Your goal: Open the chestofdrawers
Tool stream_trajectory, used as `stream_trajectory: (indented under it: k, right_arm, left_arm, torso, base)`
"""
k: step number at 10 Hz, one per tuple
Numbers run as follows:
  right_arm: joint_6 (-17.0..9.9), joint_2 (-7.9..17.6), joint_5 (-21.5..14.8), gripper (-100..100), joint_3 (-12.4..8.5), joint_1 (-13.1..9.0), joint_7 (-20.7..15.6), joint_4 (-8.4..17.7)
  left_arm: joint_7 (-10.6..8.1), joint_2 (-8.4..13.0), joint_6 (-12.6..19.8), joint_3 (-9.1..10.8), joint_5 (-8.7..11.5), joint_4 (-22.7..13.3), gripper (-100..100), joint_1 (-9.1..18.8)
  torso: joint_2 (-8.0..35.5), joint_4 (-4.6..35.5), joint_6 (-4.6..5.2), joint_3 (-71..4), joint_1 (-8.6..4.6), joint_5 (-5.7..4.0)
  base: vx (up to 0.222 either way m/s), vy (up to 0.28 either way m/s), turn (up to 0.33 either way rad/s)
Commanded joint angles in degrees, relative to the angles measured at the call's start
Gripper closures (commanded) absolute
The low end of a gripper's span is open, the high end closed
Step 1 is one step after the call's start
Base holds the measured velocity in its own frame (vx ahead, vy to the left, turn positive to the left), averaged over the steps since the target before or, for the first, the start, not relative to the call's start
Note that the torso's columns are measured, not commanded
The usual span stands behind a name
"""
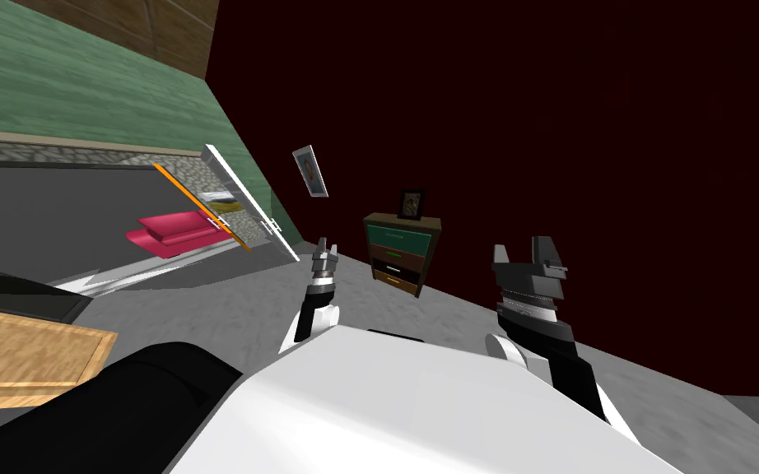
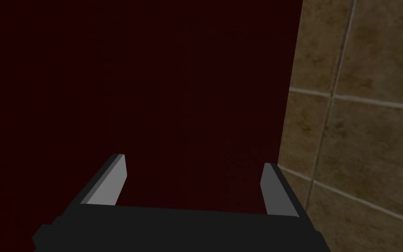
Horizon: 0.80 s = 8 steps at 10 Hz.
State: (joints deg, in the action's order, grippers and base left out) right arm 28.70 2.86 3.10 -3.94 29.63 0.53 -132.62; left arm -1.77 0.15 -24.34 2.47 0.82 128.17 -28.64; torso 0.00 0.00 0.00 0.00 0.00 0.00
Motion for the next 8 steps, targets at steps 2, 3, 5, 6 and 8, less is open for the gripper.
stream_trajectory:
  k: [2,3,5,6,8]
  right_arm:
    - [0.0,0.0,0.0,0,0.0,0.0,0.0,0.0]
    - [0.0,0.0,0.0,0,0.0,0.0,0.0,0.0]
    - [0.0,0.0,0.0,0,0.0,0.0,0.0,0.0]
    - [0.0,0.0,0.0,0,0.0,0.0,0.0,0.0]
    - [0.0,0.0,0.0,0,0.0,0.0,0.0,0.0]
  left_arm:
    - [0.00,0.0,0.0,0.00,0.0,0.0,0,0.0]
    - [0.00,0.0,0.0,0.00,0.0,0.0,0,0.0]
    - [0.00,0.0,0.0,0.00,0.0,0.0,0,0.0]
    - [0.00,0.0,0.0,0.00,0.0,0.0,0,0.0]
    - [0.00,0.0,0.0,0.00,0.0,0.0,0,0.0]
  torso:
    - [6.0,6.0,0.00,-12.0,0.00,0.00]
    - [10.0,10.1,0.00,-20.1,0.00,0.00]
    - [18.5,18.5,0.00,-36.9,0.00,0.00]
    - [22.7,22.7,0.00,-45.4,0.00,0.00]
    - [31.2,31.1,0.00,-62.3,0.00,0.00]
  base:
    - [0.000,0.000,0.000]
    - [0.000,0.000,0.000]
    - [0.000,0.000,0.000]
    - [0.000,0.000,0.000]
    - [0.000,0.000,0.000]
